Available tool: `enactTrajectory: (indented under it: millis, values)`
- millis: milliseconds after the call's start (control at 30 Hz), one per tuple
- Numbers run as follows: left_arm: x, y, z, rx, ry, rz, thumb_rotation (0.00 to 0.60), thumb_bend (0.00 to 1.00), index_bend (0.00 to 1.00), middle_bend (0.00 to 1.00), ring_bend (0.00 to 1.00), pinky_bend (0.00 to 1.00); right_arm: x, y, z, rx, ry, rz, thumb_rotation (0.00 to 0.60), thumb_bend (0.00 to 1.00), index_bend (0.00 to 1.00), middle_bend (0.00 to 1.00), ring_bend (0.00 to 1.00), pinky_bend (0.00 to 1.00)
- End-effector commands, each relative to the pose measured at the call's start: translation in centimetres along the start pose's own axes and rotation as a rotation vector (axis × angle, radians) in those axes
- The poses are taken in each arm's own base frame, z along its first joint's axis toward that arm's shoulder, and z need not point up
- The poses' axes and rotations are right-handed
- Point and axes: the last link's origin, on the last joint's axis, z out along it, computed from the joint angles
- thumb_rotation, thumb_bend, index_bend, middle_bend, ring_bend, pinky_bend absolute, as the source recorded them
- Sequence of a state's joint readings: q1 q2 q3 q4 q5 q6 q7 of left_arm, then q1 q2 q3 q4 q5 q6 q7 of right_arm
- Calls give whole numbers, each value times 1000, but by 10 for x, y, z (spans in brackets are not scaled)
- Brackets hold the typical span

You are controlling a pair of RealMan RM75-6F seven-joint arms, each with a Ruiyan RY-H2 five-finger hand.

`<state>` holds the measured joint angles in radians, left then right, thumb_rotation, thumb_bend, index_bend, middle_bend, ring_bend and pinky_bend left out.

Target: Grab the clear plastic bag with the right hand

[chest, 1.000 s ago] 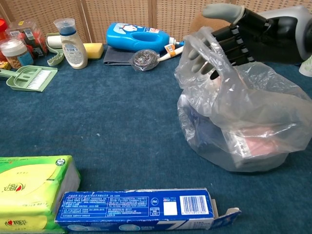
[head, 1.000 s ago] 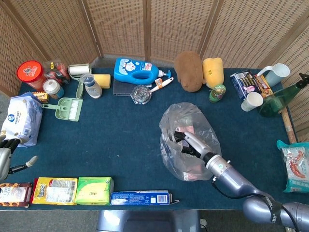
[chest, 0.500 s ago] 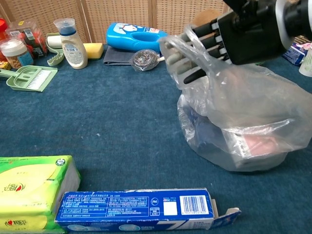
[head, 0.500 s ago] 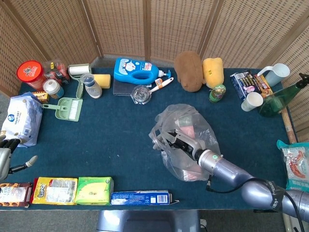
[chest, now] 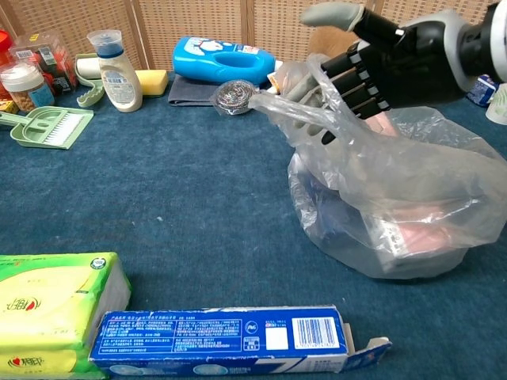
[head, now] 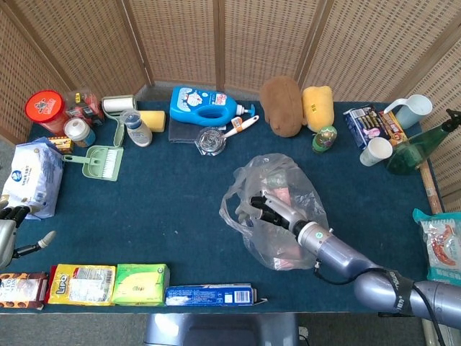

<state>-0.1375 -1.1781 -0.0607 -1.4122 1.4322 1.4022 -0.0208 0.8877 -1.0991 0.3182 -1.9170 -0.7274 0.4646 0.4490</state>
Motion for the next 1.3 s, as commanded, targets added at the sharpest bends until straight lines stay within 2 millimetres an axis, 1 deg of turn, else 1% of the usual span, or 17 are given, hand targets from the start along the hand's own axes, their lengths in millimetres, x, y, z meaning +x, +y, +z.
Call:
enactTrajectory:
  millis: [33, 367, 467, 600, 700, 767, 933, 1067, 1200, 1300]
  values:
    - [0, 0, 0, 1, 1, 0, 0, 155, 295, 356, 319, 146, -8, -1, 1, 7, -6, -19, 96, 295, 363, 393, 336, 273]
    - [2, 0, 1, -1, 3, 0, 0, 155, 295, 356, 319, 146, -30, -8, -2, 35, -52, -58, 91, 274, 387, 363, 292, 256]
    - [3, -1, 1, 1, 8, 1, 0, 155, 295, 356, 319, 146, -41, -10, -2, 42, -84, -86, 87, 267, 401, 354, 283, 251]
    - [3, -2, 1, 0, 7, 0, 0, 155, 295, 356, 319, 146, -49, -9, 1, 32, -107, -88, 84, 267, 407, 355, 293, 258]
    - [3, -3, 0, 4, 6, -1, 0, 155, 295, 357, 319, 146, -48, -9, 4, 15, -109, -89, 84, 267, 407, 362, 326, 271]
    - [3, -4, 0, 6, 8, -3, 0, 155, 295, 357, 319, 146, -43, -7, 7, 7, -90, -133, 83, 266, 407, 366, 344, 282]
    - [3, -3, 1, -1, 10, -2, 0, 155, 294, 357, 319, 146, -37, -4, 13, 18, -21, -206, 85, 262, 407, 366, 316, 283]
    - [5, -2, 2, -3, 17, 0, 0, 156, 295, 356, 319, 146, -33, -3, 13, 34, 25, -273, 82, 255, 407, 362, 303, 282]
    - [6, -1, 4, -10, 20, 1, 0, 155, 295, 357, 319, 146, -39, 2, 12, 41, 27, -330, 66, 248, 410, 353, 280, 273]
    - [6, 0, 4, -14, 22, 0, 0, 155, 295, 356, 319, 146, -44, 4, 12, 45, 21, -370, 39, 242, 421, 343, 256, 262]
